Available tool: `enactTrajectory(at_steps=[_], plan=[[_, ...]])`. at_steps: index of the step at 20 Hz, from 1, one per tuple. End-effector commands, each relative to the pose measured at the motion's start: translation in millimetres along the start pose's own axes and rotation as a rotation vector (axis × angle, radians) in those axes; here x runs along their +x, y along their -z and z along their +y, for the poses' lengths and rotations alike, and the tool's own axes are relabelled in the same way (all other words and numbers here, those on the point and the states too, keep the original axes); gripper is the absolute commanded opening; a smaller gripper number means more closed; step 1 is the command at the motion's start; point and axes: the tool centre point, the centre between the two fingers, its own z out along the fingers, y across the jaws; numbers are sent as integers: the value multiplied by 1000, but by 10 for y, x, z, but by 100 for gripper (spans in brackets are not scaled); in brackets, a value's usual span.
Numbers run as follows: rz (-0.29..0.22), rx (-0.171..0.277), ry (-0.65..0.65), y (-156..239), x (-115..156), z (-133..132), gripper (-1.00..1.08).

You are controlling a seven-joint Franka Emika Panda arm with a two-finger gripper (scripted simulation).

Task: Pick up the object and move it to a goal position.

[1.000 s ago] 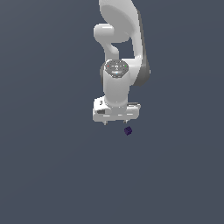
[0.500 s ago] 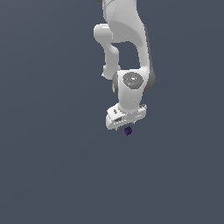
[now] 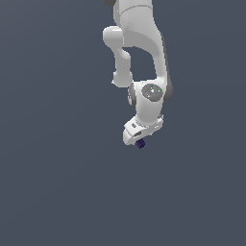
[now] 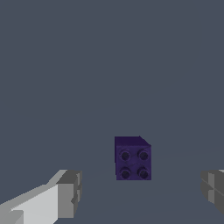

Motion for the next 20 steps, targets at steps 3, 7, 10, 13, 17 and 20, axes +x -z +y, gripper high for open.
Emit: enactTrajectory(at_steps=[3,7,10,13,17,20], plan=[[0,0,0,-28,-1,5,100],[1,0,2,-162,-3,-1,100],[1,-1,4,-321,-8,-6,100],[1,-1,6,-440,-8,-6,100],[2,-1,7,-504,1,-6,100],[2,-1,7,-506,2,-6,-100]])
